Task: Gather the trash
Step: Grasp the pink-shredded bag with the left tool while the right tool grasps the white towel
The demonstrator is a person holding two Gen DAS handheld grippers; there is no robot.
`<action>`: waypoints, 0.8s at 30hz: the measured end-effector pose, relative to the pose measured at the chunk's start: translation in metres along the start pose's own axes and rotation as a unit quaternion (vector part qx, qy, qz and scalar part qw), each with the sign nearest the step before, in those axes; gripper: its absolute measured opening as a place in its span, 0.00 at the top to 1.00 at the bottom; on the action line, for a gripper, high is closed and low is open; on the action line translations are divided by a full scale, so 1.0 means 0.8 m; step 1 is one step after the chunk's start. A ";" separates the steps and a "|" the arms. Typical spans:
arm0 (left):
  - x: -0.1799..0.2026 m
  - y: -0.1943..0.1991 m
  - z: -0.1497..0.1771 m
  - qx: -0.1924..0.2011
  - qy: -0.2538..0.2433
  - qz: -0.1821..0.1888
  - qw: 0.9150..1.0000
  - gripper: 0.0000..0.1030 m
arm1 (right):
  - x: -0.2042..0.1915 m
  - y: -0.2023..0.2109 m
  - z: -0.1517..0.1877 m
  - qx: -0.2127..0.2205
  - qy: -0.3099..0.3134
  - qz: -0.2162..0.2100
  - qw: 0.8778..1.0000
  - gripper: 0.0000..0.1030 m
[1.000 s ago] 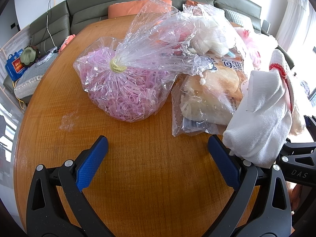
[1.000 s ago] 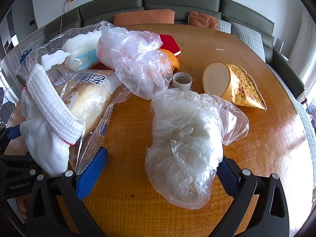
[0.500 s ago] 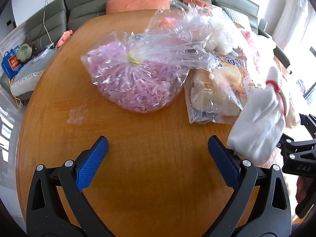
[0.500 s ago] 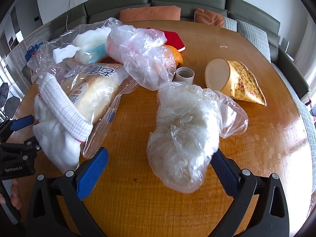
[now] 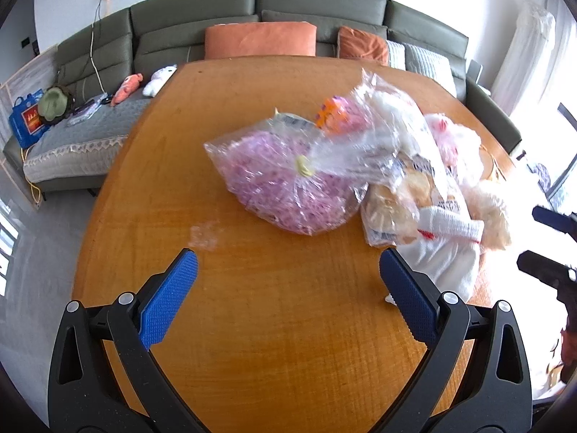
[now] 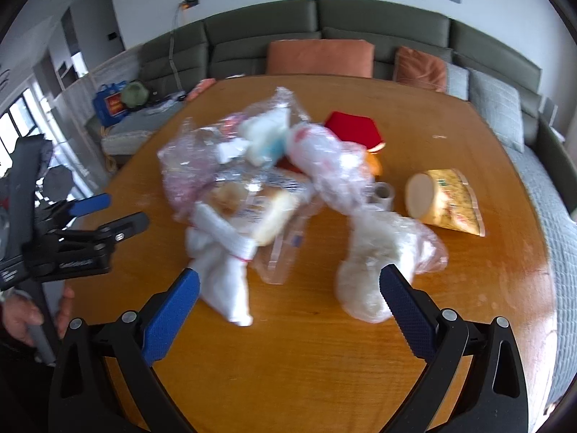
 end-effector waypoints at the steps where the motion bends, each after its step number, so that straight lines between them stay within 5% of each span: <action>1: -0.002 0.001 -0.002 0.000 0.002 0.001 1.000 0.05 | -0.006 -0.003 -0.003 -0.005 0.004 -0.012 1.000 0.08; 6: -0.015 0.007 -0.017 0.009 0.000 -0.001 1.000 0.05 | -0.051 -0.039 0.002 -0.058 0.014 -0.063 0.996 0.35; 11: -0.029 0.004 -0.024 0.004 -0.008 0.003 1.000 0.05 | -0.064 -0.068 0.006 -0.084 0.002 -0.067 0.994 0.43; 13: -0.031 0.000 -0.027 0.000 -0.012 0.004 1.000 0.05 | -0.065 -0.079 0.006 -0.094 -0.007 -0.069 0.993 0.62; 14: -0.032 -0.003 -0.030 -0.003 -0.015 0.006 1.000 0.05 | -0.065 -0.084 0.006 -0.100 -0.011 -0.071 0.992 0.81; 15: -0.033 -0.005 -0.032 -0.004 -0.017 0.008 1.000 0.05 | -0.064 -0.085 0.004 -0.102 -0.015 -0.076 0.992 0.86; 24: -0.039 -0.055 -0.070 -0.047 0.007 0.037 0.998 0.05 | -0.069 -0.047 -0.012 -0.067 -0.011 -0.063 0.996 0.89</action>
Point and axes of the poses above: each gripper's, at about its wrist camera, not at the fingertips, and y roughly against the way its jaws point, x to its right, z to its underside, the point moved 2 cm from there along -y, roughly the way its jaws point, and after that the axes turned 12 degrees about y, right-handed, at the moved point
